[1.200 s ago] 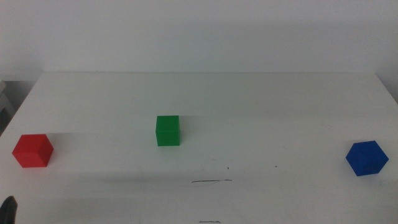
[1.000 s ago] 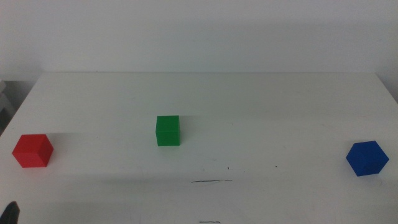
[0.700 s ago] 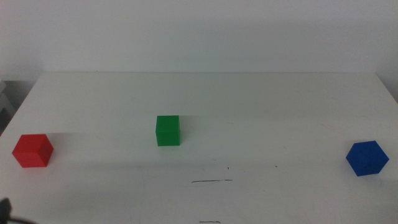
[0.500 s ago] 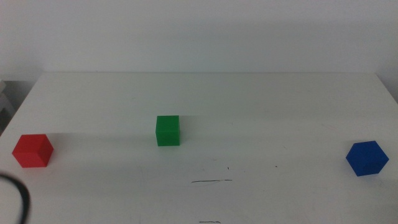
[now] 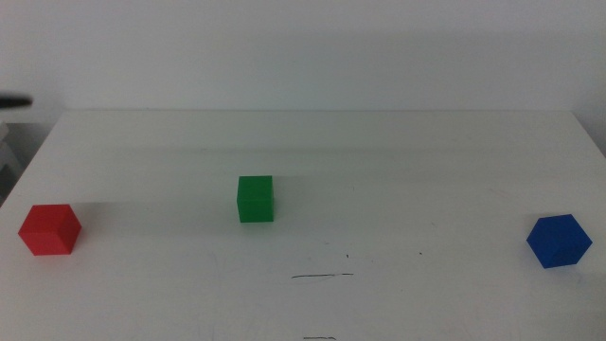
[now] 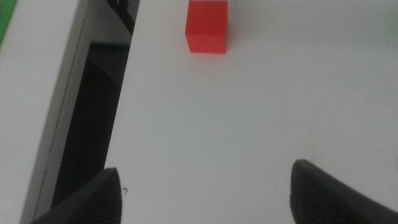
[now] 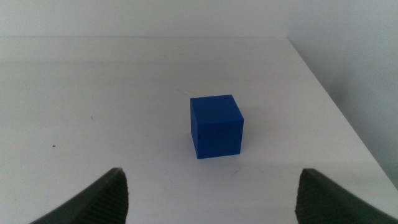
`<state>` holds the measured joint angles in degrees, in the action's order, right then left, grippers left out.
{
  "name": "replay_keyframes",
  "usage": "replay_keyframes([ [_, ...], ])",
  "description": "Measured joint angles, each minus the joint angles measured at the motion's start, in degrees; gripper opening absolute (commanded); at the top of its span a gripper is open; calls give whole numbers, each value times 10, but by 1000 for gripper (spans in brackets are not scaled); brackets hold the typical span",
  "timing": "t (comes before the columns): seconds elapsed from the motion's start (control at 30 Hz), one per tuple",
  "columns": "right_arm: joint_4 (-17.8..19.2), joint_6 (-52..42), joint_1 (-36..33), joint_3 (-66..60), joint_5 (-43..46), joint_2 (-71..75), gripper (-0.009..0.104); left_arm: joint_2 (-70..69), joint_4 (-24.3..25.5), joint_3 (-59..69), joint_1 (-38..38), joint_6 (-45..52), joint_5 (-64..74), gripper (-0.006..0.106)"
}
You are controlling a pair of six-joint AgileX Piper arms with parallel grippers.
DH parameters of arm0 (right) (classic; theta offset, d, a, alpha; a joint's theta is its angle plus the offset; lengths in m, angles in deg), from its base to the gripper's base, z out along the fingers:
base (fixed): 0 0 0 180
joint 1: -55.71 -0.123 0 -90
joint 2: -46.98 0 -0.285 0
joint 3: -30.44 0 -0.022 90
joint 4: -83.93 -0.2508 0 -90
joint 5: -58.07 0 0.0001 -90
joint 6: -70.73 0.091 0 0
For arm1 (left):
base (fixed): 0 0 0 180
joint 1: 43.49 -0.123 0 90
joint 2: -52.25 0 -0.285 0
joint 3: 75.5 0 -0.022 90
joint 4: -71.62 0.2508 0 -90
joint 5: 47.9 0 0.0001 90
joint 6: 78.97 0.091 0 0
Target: Stack red cubes first, then green, then blue cubes in a specific spot.
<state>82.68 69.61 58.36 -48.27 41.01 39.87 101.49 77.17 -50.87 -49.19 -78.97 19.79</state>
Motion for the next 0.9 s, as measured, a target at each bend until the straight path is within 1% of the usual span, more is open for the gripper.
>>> replay_keyframes([
  [0.17,0,0,0,0,0,0,93,80,-1,-58,0,17,34,91],
  [0.6,0,0,0,0,0,0,93,294,-12,-190,-7,81,35,91],
  [0.67,0,0,0,0,0,0,93,331,-28,-205,-22,98,35,91],
  [0.83,0,0,0,0,0,0,93,413,-87,-226,-78,168,28,91],
  [0.9,0,0,0,0,0,0,93,442,-100,-231,-91,184,17,91],
])
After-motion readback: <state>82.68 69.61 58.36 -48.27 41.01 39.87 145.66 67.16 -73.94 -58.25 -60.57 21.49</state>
